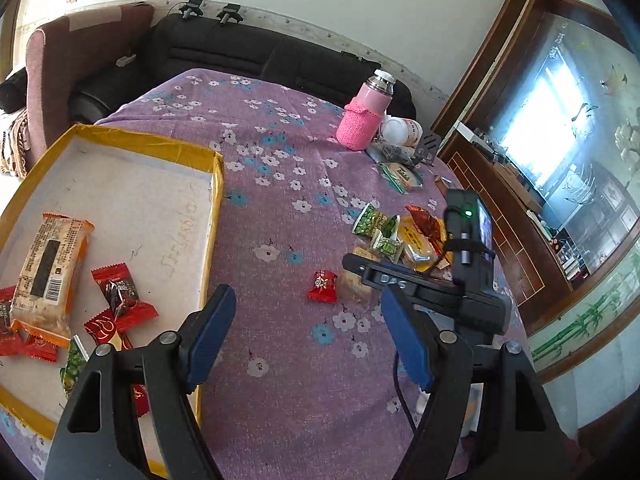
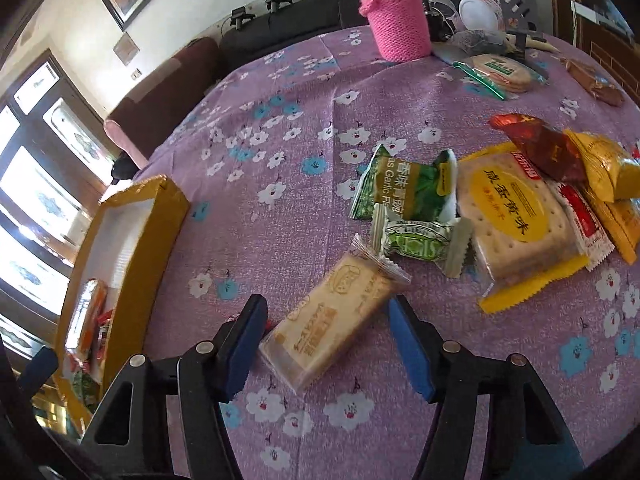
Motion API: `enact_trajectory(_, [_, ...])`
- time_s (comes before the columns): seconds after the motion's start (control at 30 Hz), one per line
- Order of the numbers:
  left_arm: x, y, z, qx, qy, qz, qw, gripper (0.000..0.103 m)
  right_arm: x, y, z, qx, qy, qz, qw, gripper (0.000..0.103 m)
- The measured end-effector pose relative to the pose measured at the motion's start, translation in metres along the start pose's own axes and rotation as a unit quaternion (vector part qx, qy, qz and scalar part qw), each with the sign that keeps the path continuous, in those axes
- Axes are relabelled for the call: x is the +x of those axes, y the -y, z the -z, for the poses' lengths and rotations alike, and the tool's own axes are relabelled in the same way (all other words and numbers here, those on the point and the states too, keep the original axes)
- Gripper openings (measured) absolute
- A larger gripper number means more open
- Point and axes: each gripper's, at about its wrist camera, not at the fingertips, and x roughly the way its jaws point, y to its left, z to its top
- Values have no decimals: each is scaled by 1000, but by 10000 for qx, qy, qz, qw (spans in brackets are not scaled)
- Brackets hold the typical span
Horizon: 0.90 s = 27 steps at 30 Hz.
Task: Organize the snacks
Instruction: 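Grasp a red candy with the left tool while the right tool grasps a biscuit bar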
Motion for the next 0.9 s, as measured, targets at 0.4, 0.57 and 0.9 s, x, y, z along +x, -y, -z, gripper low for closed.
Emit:
enact_trajectory(0.4, [54,33,7,573,-707,-66,9958,75,-23,34,24,-331,227,442,9982,35])
enact_trajectory(0.57, [91,52,9,817,-938,-247,9919,75,-31,62,28,17,399,108,9991,35])
enact_trajectory(0.9, [142,57,10,1515,-971,-1085,9777,45,-32,63,29,37,423,-63,9991,35])
